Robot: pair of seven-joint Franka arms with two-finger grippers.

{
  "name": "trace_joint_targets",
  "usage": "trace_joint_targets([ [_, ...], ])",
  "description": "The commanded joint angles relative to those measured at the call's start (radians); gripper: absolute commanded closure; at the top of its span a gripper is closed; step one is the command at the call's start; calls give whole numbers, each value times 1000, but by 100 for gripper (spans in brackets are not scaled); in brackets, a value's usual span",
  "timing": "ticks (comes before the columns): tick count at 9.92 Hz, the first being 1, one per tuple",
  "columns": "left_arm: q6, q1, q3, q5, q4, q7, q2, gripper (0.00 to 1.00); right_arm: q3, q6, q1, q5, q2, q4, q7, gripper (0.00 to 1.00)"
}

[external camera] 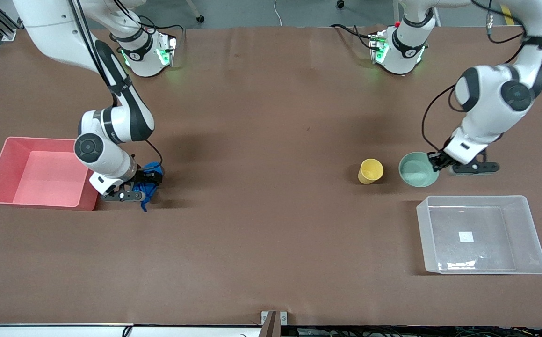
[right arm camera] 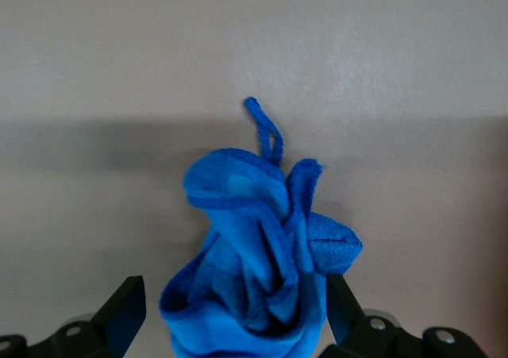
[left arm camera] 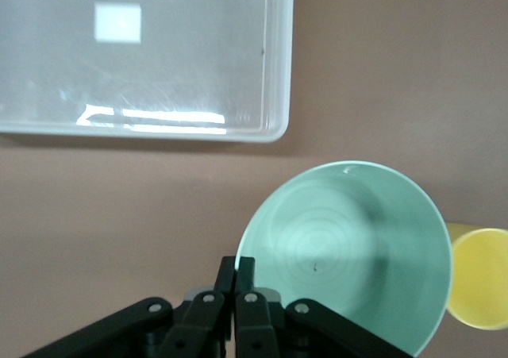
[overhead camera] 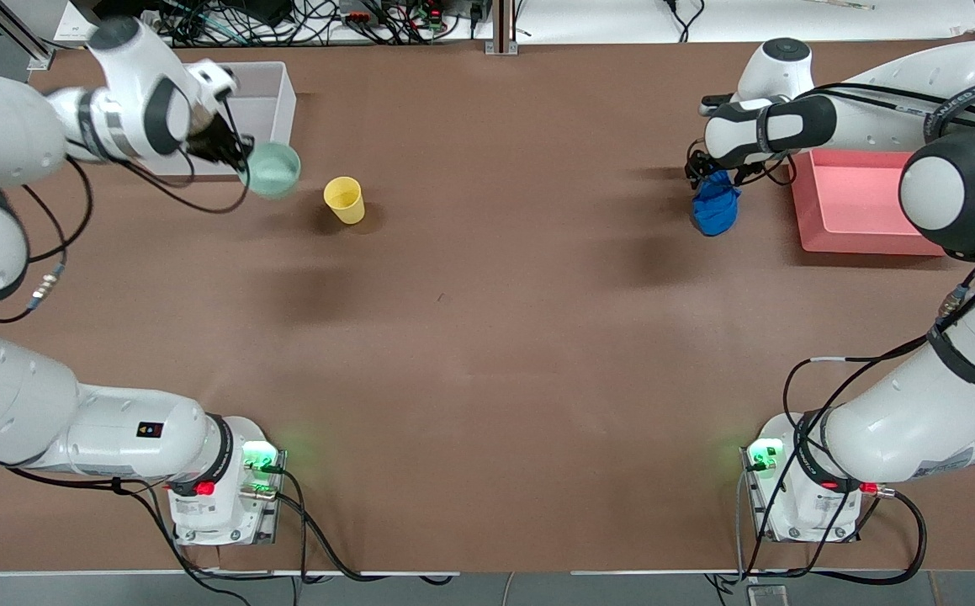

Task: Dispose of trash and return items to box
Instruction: 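Carry the bowl to the box while the right gripper bins the cloth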

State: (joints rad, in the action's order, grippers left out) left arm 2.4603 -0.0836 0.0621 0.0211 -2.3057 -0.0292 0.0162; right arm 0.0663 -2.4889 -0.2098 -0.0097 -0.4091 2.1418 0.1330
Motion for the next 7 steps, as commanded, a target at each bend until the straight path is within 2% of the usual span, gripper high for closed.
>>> trace_joint_targets([
  [1,-88,1,10,7,186,20,103,100,-3,-27,9,5,-2,24,0,0],
  [2,-124,2,18,7,298,20,176,100,-3,-31,13,5,-8,24,0,18],
  [3,-168,5,39,10,427,38,270,100,-5,-27,13,5,-8,24,0,62],
  [4,-191,8,56,11,539,85,356,100,-3,-33,13,5,-8,24,5,89],
  [5,-220,14,83,28,654,131,443,100,-3,-34,18,5,-8,23,5,97],
  [6,-251,16,120,96,771,193,529,100,-3,-36,23,5,-8,23,5,99],
  [7,-273,16,172,177,839,277,609,100,-3,-31,21,5,-8,21,7,99],
])
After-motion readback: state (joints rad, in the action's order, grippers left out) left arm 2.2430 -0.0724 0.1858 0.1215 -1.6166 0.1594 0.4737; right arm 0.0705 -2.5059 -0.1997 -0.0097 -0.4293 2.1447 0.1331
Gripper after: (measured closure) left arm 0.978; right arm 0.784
